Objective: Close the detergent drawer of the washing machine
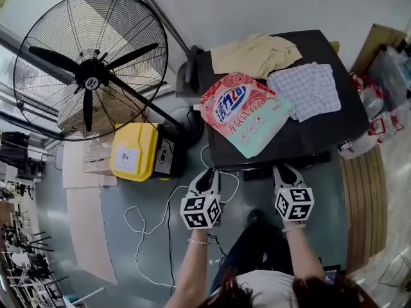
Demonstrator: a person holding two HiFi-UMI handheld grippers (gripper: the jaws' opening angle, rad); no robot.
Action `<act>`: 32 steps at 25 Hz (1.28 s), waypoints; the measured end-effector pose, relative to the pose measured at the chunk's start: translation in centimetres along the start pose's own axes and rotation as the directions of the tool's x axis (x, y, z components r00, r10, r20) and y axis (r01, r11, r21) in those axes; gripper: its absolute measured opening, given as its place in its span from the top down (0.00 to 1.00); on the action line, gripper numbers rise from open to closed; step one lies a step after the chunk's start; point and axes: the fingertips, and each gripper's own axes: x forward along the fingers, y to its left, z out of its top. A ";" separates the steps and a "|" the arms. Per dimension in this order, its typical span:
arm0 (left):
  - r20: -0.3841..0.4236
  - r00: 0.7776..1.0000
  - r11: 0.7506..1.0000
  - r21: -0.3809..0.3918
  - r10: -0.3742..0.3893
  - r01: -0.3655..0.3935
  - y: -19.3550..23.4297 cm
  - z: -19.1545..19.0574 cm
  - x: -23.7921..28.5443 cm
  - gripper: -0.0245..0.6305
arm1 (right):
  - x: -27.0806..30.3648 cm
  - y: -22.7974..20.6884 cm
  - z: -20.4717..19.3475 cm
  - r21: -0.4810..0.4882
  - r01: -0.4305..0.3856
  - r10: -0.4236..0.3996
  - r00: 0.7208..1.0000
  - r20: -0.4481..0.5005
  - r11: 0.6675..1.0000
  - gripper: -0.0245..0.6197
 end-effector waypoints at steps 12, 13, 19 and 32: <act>0.074 0.997 1.000 0.004 0.024 -0.024 -0.5 1.1 -4.1 0.90 | -1.3 2.7 1.7 -0.055 -0.052 0.055 0.997 0.048 0.997 0.84; 0.082 0.996 1.000 0.007 0.021 -0.022 -0.7 1.3 -4.5 0.91 | -1.7 3.0 2.0 -0.069 -0.058 0.062 0.996 0.057 0.996 0.84; 0.123 0.992 1.000 0.023 0.001 -0.003 -2.0 2.2 -6.9 0.92 | -4.2 5.5 4.1 -0.152 -0.130 0.150 0.980 0.130 0.980 0.85; 0.204 0.979 0.998 0.058 -0.010 -0.002 -5.4 3.4 -13.2 0.93 | -11.2 8.9 6.7 -0.318 -0.193 0.247 0.959 0.142 0.928 0.90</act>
